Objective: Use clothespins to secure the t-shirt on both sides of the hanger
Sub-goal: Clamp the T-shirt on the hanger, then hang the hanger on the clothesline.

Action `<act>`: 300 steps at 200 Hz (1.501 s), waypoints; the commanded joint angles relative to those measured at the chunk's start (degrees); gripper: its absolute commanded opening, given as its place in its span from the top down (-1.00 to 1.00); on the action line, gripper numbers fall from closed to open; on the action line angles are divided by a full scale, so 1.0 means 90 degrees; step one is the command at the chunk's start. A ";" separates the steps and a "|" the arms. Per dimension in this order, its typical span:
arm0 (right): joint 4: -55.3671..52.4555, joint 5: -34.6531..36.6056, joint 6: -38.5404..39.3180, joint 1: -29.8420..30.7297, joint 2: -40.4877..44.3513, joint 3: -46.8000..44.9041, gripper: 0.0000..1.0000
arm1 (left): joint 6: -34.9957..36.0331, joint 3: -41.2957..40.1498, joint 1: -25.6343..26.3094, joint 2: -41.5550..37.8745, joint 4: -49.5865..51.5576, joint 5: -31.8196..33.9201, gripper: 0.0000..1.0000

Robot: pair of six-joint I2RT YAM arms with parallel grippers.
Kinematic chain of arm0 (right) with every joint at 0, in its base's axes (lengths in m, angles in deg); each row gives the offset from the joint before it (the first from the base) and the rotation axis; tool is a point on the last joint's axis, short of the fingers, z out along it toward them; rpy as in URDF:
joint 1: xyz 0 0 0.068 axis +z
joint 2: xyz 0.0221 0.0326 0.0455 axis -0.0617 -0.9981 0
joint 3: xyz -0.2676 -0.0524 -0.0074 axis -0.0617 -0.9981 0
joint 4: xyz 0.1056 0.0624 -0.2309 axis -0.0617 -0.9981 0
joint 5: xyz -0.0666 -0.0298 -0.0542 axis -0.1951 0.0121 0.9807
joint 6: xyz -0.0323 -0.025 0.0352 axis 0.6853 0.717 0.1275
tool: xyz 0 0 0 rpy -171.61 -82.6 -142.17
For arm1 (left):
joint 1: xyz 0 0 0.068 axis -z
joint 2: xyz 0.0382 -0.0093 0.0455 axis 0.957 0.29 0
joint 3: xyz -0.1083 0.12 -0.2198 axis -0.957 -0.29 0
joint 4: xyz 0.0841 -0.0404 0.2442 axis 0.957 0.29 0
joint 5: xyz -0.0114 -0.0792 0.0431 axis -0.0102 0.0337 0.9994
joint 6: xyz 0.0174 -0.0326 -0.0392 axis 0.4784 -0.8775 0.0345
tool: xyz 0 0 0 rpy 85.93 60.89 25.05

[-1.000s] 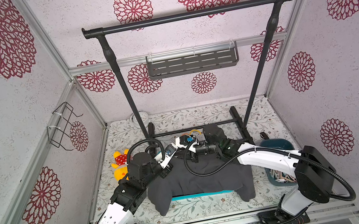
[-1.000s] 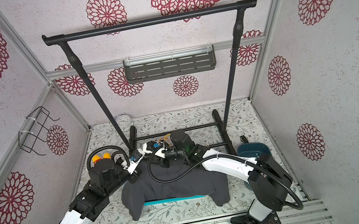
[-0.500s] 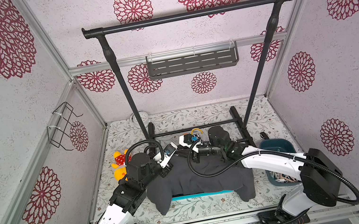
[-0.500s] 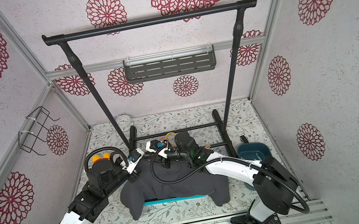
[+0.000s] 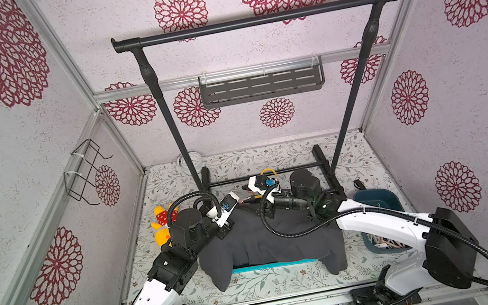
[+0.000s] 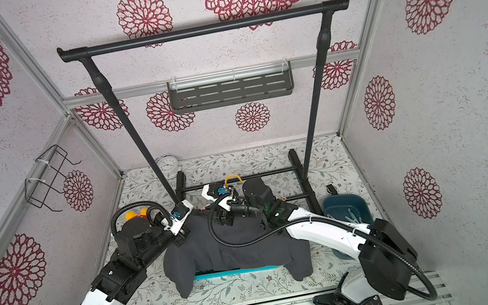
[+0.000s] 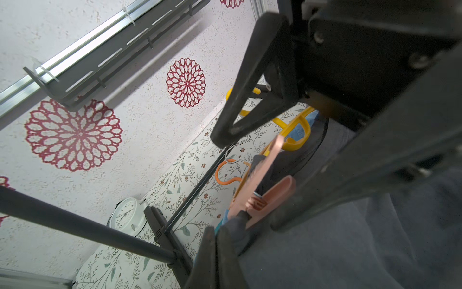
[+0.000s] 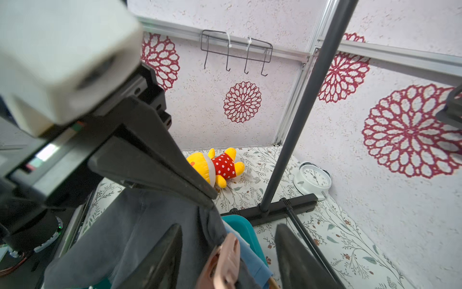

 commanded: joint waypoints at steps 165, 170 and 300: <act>-0.4255 0.3784 0.1439 0.0006 0.1660 -0.0147 0.28 | -0.0112 0.0196 0.0000 -0.0455 -0.0360 -0.0148 1.00; -0.4221 0.3815 0.1492 0.0002 0.1616 -0.0147 0.29 | -0.0114 0.0201 -0.0002 -0.0456 -0.0368 -0.0159 1.00; -0.3439 0.4161 0.1898 -0.0317 0.0731 0.0194 0.37 | -0.0145 0.0250 0.0047 -0.0611 -0.0333 -0.0293 1.00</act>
